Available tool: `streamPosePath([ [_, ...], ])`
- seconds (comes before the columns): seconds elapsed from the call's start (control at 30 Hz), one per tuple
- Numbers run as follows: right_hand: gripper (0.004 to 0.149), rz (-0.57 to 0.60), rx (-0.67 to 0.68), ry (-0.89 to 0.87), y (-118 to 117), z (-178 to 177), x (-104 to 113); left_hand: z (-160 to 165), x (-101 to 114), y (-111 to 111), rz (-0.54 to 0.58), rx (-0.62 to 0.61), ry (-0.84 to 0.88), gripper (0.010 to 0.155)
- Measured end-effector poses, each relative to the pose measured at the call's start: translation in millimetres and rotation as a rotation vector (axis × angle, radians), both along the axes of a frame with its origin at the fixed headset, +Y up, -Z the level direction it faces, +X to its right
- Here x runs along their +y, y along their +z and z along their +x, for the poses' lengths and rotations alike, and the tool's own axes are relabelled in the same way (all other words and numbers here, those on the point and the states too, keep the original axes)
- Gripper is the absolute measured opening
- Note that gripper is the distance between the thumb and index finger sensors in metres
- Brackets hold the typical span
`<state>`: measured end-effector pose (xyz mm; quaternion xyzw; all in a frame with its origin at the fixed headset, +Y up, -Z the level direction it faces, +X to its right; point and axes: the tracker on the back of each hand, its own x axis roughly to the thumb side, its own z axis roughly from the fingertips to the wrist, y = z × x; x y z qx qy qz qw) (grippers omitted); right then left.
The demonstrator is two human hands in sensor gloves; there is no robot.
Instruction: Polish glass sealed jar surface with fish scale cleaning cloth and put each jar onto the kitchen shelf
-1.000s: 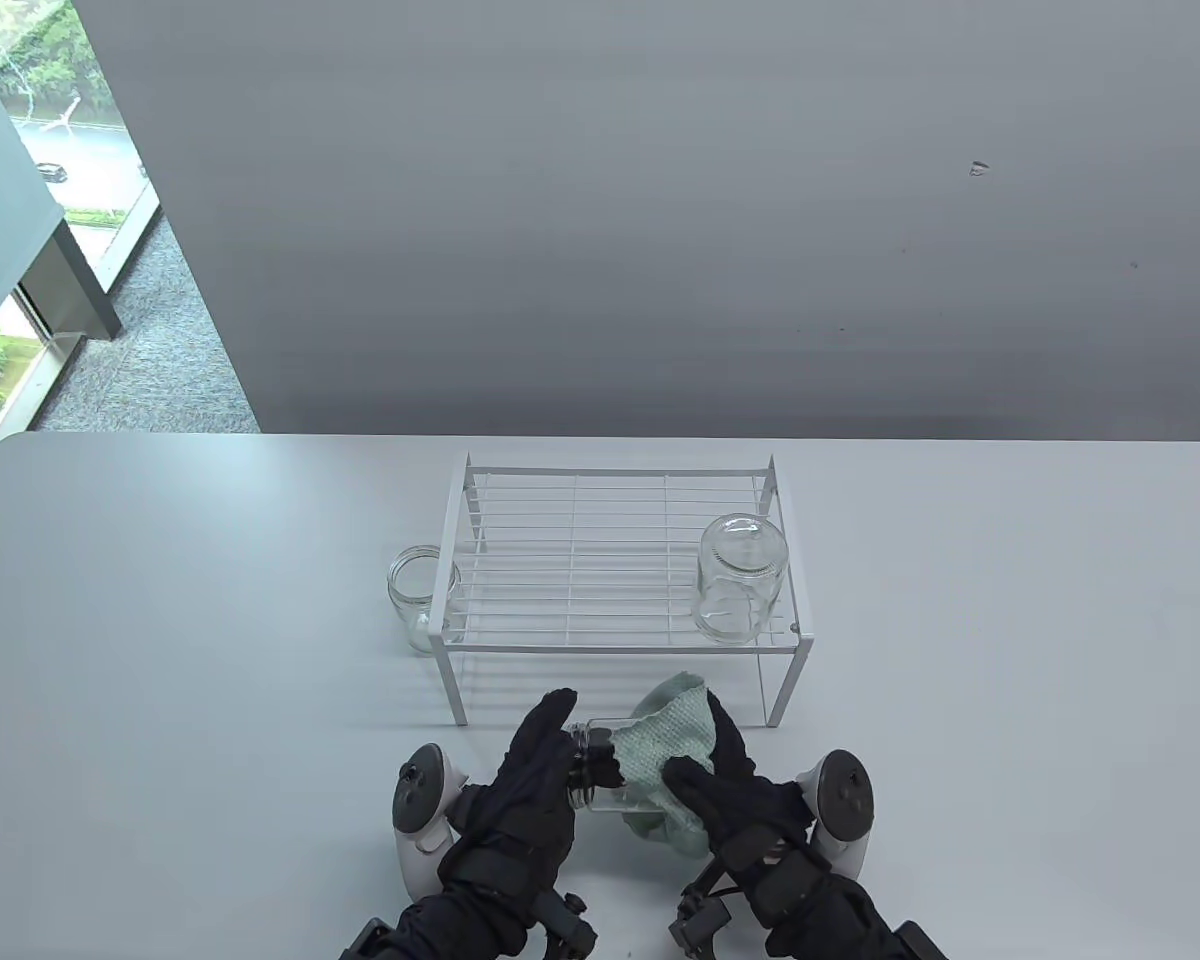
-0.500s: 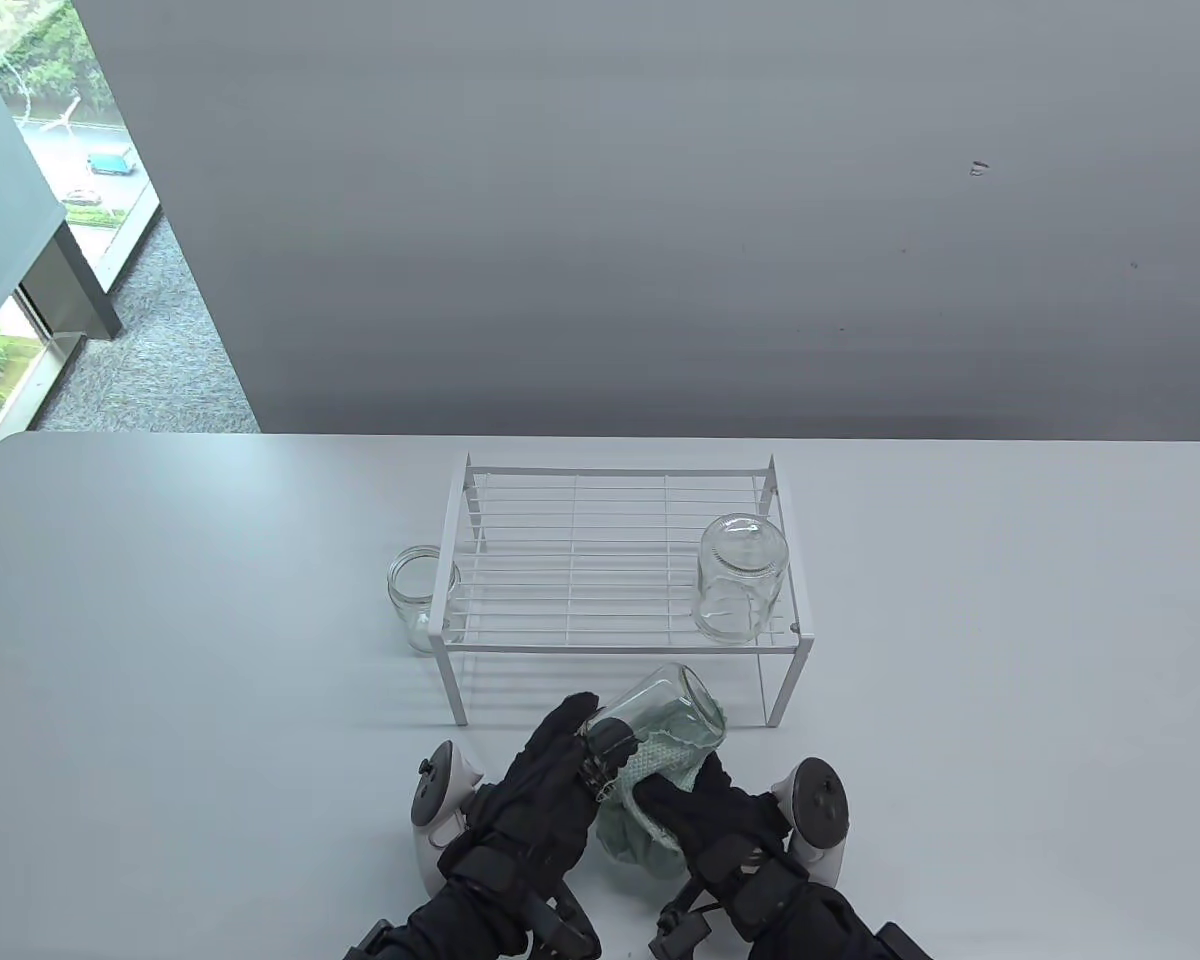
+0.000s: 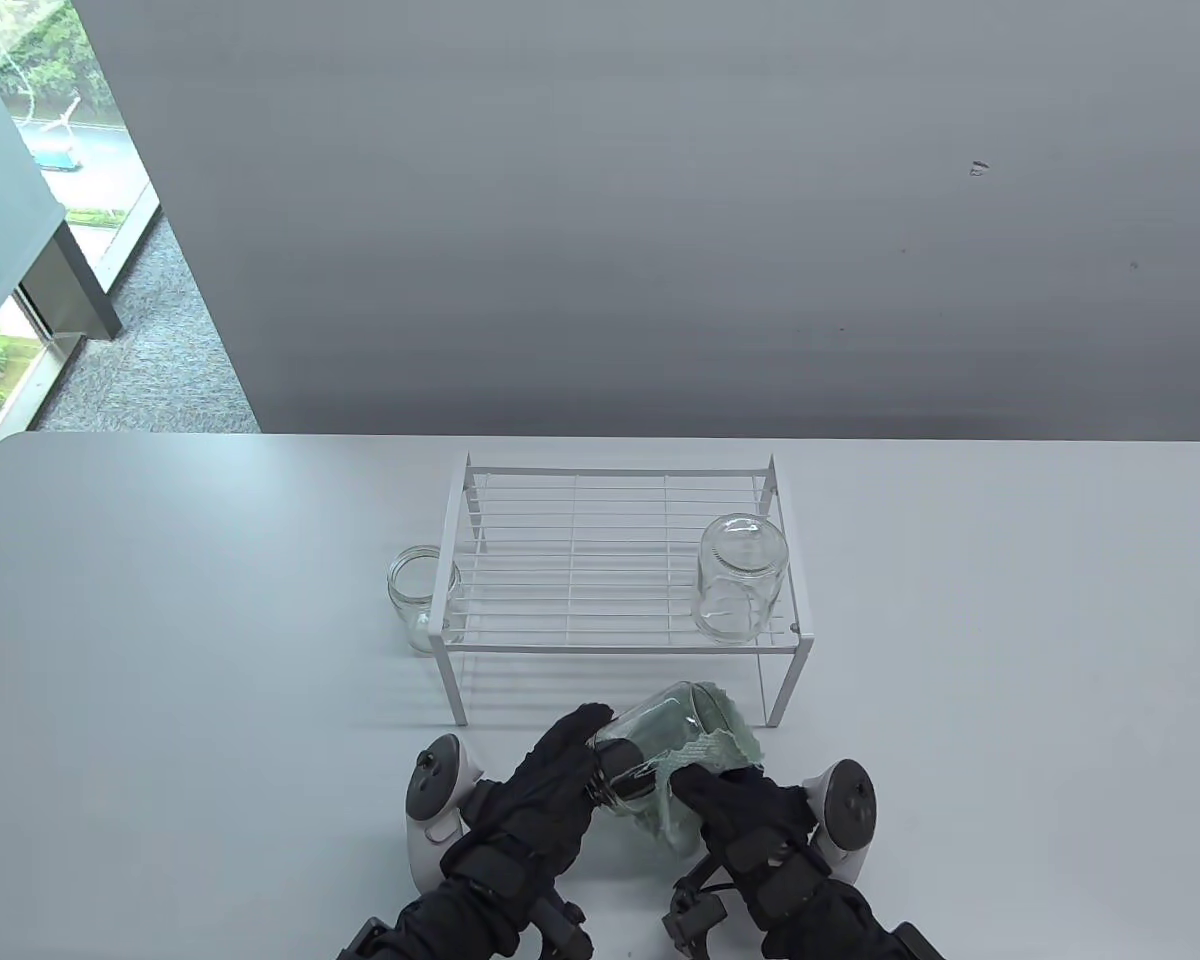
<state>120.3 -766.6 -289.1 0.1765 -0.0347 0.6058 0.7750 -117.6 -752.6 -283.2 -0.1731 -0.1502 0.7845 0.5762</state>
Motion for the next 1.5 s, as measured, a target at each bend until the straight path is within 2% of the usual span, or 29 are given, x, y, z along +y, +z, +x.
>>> streamPosePath([
  [0.07, 0.100, 0.064, -0.041, 0.061, -0.6, 4.8, 7.0, -3.3, 3.1, -0.6, 0.053, 0.055, -0.058, 0.054],
  [0.13, 0.091, 0.173, -0.031, 0.221, -1.9, 8.6, 15.0, -6.6, 7.7, -0.8, 0.121, 0.095, -0.136, 0.055],
  [0.23, 0.087, 0.372, -0.010, 0.574, -0.5, 7.4, 27.6, -7.6, 16.3, 1.1, 0.277, 0.141, -0.316, 0.057],
  [0.33, 0.075, 0.517, 0.009, 0.753, 5.7, -4.4, 35.3, -2.9, 20.8, 4.0, 0.360, 0.125, -0.420, 0.058],
  [0.4, 0.075, 0.584, 0.046, 0.895, 10.4, -14.1, 38.6, 0.8, 22.9, 5.4, 0.417, 0.114, -0.470, 0.058],
  [0.47, 0.074, 0.627, 0.034, 0.957, 12.8, -18.8, 40.0, 4.2, 24.4, 6.8, 0.452, 0.089, -0.501, 0.058],
  [0.53, 0.070, 0.589, 0.002, 0.902, 11.6, -19.2, 39.7, 6.8, 25.5, 8.1, 0.498, 0.057, -0.513, 0.059],
  [0.6, 0.061, 0.406, -0.027, 0.677, 7.0, -12.3, 33.0, 5.8, 25.4, 7.6, 0.497, 0.051, -0.490, 0.059],
  [0.73, 0.051, 0.040, -0.058, 0.268, -0.8, 3.4, 13.9, 2.2, 21.2, 7.0, 0.414, 0.056, -0.371, 0.059],
  [0.8, 0.053, -0.020, -0.046, 0.135, -0.5, 6.2, 7.5, -1.5, 15.9, 5.4, 0.338, 0.082, -0.314, 0.058],
  [0.9, 0.075, 0.001, 0.006, 0.041, 0.9, 2.5, 4.1, -5.4, 4.1, 3.7, 0.154, 0.066, -0.107, 0.057],
  [0.97, 0.087, 0.032, 0.039, 0.014, 2.8, -2.8, 6.1, -6.4, -3.2, 3.1, 0.076, 0.076, 0.043, 0.055],
  [1.1, 0.096, 0.088, 0.059, 0.069, 4.0, -11.8, 8.1, -6.1, -9.6, 0.9, -0.028, 0.084, 0.213, 0.052],
  [1.2, 0.098, 0.078, 0.062, 0.099, 3.8, -17.5, 4.6, 0.1, -14.8, 3.1, -0.074, 0.034, 0.262, 0.051],
  [1.27, 0.100, 0.071, 0.150, 0.124, 6.5, -23.1, -0.1, 8.0, -15.1, 4.0, -0.111, -0.060, 0.315, 0.051],
  [1.37, 0.103, 0.066, 0.088, 0.085, 5.3, -18.7, 0.3, 12.1, -17.7, 3.5, -0.155, -0.121, 0.296, 0.050],
  [1.5, 0.105, 0.113, 0.005, 0.091, 3.2, -10.4, 2.0, 16.5, -19.3, 3.2, -0.144, -0.164, 0.203, 0.050],
])
